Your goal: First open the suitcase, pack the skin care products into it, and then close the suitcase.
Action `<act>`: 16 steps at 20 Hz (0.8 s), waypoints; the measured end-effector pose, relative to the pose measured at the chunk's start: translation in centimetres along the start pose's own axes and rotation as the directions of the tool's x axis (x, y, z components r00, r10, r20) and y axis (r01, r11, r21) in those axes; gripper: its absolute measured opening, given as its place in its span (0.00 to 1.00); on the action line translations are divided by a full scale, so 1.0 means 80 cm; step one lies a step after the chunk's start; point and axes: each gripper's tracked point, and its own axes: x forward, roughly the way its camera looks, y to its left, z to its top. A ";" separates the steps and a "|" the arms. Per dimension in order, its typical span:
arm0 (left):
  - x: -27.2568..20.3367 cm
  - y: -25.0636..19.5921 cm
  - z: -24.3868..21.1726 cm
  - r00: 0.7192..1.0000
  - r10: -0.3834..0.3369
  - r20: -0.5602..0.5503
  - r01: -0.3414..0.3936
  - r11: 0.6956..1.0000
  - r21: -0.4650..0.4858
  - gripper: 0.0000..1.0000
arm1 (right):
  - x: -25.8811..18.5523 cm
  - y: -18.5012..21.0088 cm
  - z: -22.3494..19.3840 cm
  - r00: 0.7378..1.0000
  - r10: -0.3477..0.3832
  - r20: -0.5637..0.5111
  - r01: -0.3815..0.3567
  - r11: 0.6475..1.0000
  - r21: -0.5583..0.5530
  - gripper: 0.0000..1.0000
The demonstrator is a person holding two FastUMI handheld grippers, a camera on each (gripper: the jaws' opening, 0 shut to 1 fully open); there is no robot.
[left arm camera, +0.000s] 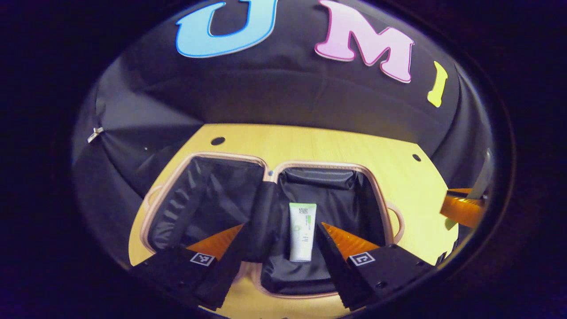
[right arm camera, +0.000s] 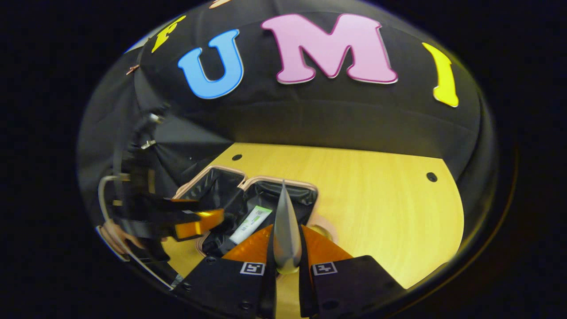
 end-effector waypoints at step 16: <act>-0.123 0.114 -0.073 0.999 0.043 0.019 -0.043 0.998 -0.045 0.97 | 0.154 0.028 -0.121 0.893 -0.203 -0.401 0.231 0.973 0.022 0.29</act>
